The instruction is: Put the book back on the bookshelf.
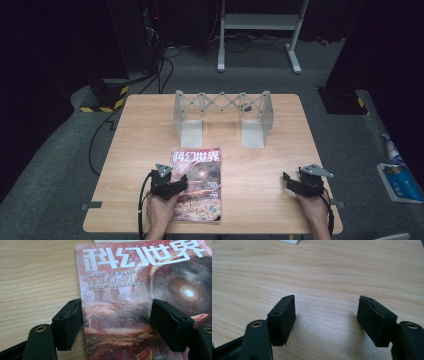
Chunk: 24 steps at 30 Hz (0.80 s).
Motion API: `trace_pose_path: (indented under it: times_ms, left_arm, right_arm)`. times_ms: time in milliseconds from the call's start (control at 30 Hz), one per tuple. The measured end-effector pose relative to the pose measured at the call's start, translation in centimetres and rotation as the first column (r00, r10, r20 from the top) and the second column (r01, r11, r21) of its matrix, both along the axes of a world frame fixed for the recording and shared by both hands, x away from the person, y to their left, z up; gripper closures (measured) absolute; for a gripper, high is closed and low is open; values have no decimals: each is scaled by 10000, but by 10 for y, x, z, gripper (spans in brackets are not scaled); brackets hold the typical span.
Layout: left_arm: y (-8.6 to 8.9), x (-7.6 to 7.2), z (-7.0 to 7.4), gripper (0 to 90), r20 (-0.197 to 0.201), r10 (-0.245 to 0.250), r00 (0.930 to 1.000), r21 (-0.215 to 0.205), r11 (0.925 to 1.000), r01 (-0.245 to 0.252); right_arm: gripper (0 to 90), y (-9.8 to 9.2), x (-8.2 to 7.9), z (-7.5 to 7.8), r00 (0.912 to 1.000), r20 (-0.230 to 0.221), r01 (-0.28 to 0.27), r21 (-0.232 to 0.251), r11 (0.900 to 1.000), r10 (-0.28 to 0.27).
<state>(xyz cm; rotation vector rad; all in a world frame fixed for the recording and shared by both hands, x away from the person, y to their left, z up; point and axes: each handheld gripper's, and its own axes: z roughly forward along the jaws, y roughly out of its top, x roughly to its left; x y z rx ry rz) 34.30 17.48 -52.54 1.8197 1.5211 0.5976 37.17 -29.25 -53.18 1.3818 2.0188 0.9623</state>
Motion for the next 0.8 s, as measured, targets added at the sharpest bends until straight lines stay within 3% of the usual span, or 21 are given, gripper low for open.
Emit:
trace_pose_path:
  times_ms: [200, 533, 633, 667, 800]
  left_arm:
    - [-11, 5, 0, 262, 22, -163, 9999, -62, 9998, 163]
    - [-17, 8, 0, 260, 43, -259, 9997, -17, 9997, 259]
    - [-17, 8, 0, 260, 59, -256, 9997, -7, 9997, 256]
    - [-17, 8, 0, 260, 55, -259, 9996, -11, 9997, 259]
    - [-17, 7, -1, 261, 75, -217, 9997, -22, 9998, 217]
  right_arm:
    - [289, 1, 1, 1, 9983, -159, -556, -68, 9984, 555]
    - [386, 7, -4, 2, 9990, -121, -424, -6, 9991, 424]
    - [434, 14, -7, 3, 9991, -188, -380, 280, 9989, 386]
    - [460, 22, -9, 4, 9980, -287, -539, 583, 9968, 557]
    - [482, 34, -11, 4, 9956, -423, -794, 827, 9934, 831]
